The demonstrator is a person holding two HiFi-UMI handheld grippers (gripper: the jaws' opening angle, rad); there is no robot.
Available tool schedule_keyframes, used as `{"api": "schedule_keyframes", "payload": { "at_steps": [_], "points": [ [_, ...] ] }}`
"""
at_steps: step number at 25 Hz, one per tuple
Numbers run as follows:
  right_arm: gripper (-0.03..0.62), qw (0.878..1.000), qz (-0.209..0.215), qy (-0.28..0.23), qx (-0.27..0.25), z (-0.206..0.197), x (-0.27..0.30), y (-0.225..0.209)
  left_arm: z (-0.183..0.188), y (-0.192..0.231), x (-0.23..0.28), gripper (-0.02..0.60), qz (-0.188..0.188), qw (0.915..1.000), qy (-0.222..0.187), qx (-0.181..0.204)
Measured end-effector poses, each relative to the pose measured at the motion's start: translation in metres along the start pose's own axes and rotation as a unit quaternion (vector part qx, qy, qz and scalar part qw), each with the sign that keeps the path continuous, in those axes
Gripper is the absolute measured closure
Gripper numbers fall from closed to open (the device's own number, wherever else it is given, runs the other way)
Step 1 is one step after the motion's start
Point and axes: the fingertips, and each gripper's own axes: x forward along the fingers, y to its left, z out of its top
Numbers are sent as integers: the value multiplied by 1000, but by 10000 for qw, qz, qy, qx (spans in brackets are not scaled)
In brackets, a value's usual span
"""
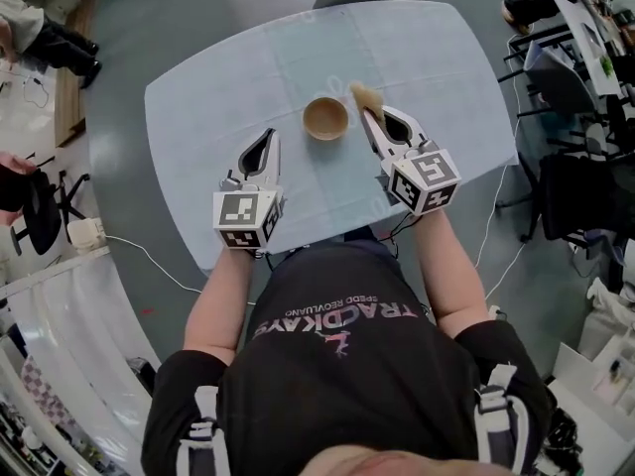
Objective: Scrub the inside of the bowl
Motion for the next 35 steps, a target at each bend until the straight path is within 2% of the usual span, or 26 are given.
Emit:
{"api": "schedule_keyframes", "payload": {
  "at_steps": [7,13,18,35],
  "points": [
    [562,9995,-230,-200,45,1,-27,51,0,-6,-37,565,-329,9994,-17,70],
    [562,9984,-465,-229,241,-18,-51,67,-14,-27,-50,566,-810,9962,140,282],
    [562,9980,-533,-135,318,-34,-61,80,-22,-36,-58,566,-1018,9940,232,341],
    [562,9991,-370,96,185,-46,-56,97,-25,-27,-56,566,-948,9952,211,88]
  ]
}}
